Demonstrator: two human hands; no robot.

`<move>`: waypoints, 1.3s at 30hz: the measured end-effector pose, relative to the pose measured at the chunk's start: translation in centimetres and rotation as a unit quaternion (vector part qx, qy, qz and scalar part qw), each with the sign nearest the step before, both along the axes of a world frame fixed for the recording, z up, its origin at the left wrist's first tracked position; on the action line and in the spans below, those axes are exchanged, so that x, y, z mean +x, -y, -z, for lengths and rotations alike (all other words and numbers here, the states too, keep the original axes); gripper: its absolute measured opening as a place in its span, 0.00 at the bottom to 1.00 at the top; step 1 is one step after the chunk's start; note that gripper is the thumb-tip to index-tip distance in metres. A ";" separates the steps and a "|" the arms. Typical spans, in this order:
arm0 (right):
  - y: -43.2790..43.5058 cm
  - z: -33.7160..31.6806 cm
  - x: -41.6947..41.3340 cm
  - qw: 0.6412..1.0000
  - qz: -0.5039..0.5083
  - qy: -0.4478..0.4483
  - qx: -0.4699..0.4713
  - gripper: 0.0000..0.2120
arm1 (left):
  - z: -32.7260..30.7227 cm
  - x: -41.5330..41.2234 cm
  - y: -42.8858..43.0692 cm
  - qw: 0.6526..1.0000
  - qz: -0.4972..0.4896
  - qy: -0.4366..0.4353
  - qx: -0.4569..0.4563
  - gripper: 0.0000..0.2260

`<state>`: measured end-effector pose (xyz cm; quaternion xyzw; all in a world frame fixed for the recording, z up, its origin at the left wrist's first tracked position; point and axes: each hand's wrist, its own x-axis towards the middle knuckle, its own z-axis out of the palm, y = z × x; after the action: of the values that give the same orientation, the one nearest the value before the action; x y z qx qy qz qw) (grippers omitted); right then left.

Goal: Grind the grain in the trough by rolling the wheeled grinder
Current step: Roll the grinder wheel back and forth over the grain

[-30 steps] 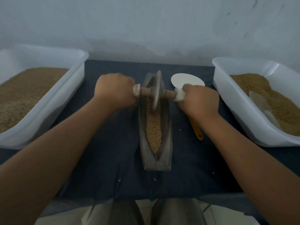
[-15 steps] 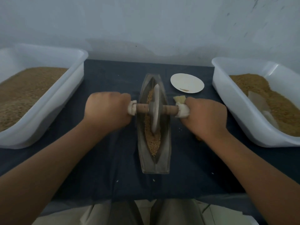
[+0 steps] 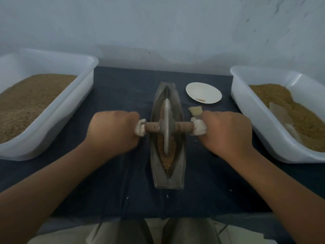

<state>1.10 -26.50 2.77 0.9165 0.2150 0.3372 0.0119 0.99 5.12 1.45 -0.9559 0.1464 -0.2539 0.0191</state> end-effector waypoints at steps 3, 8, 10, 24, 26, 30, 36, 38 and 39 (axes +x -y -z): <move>-0.5 -0.4 1.9 0.998 0.057 -0.028 -0.024 0.15 | 0.4 1.9 0.0 1.000 -0.011 -0.018 0.015 0.20; -2.1 -1.5 8.2 0.994 0.104 -0.035 -0.005 0.17 | -1.5 8.9 1.7 0.998 -0.042 -0.046 -0.016 0.15; -2.3 -2.0 8.9 0.994 0.098 -0.052 0.003 0.17 | -1.8 9.5 1.9 0.998 -0.042 -0.044 -0.021 0.17; -1.0 0.2 4.0 0.990 0.115 -0.076 0.004 0.21 | -1.4 5.3 1.0 0.998 -0.025 -0.029 0.045 0.16; -1.5 -0.1 6.7 0.988 0.130 -0.080 0.015 0.22 | -1.9 8.1 1.6 0.998 -0.037 -0.049 0.031 0.14; -1.4 -0.3 7.2 0.984 0.141 -0.104 0.005 0.18 | -2.4 8.6 1.9 0.999 -0.031 -0.035 0.025 0.16; -0.1 0.6 -0.2 0.996 0.073 -0.036 0.021 0.20 | -1.3 1.0 0.3 0.998 0.029 0.030 0.045 0.17; 0.1 0.6 -1.0 0.997 0.064 -0.042 0.025 0.21 | -1.0 0.2 -0.1 0.998 0.031 0.030 0.035 0.19; 0.0 0.6 -0.7 0.996 0.067 -0.048 0.025 0.21 | -1.0 0.5 0.0 0.999 0.025 0.024 0.036 0.20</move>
<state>0.38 -26.51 2.18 0.9437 0.1453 0.2970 0.0009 1.53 5.17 2.42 -0.9442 0.1790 -0.2718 0.0509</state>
